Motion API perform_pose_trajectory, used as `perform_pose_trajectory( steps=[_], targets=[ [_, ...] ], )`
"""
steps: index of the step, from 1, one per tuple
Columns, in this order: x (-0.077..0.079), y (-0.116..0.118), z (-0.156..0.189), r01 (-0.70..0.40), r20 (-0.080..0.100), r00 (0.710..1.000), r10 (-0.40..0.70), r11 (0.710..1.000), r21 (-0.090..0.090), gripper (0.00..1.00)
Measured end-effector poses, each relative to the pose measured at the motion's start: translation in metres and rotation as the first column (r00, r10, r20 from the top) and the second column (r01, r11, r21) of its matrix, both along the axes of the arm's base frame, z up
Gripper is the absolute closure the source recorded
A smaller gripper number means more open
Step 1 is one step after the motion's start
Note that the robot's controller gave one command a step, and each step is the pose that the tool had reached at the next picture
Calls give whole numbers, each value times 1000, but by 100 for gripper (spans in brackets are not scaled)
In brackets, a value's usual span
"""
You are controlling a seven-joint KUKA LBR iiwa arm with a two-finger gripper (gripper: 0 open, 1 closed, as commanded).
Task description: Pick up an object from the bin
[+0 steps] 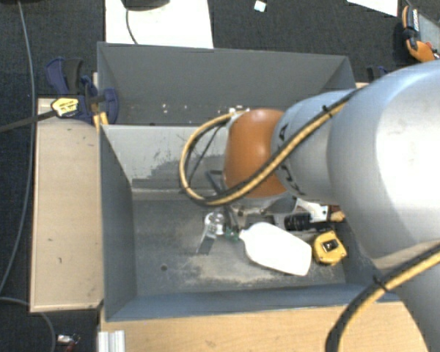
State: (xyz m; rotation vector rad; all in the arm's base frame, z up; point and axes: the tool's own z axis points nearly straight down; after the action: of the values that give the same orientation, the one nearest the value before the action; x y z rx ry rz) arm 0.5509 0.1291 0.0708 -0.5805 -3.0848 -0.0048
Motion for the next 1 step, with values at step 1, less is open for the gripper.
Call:
perform_pose_trajectory(
  steps=[1],
  targets=[
    [7,-42,1,-29,1,1000,29,1000,-5,0]
  ],
)
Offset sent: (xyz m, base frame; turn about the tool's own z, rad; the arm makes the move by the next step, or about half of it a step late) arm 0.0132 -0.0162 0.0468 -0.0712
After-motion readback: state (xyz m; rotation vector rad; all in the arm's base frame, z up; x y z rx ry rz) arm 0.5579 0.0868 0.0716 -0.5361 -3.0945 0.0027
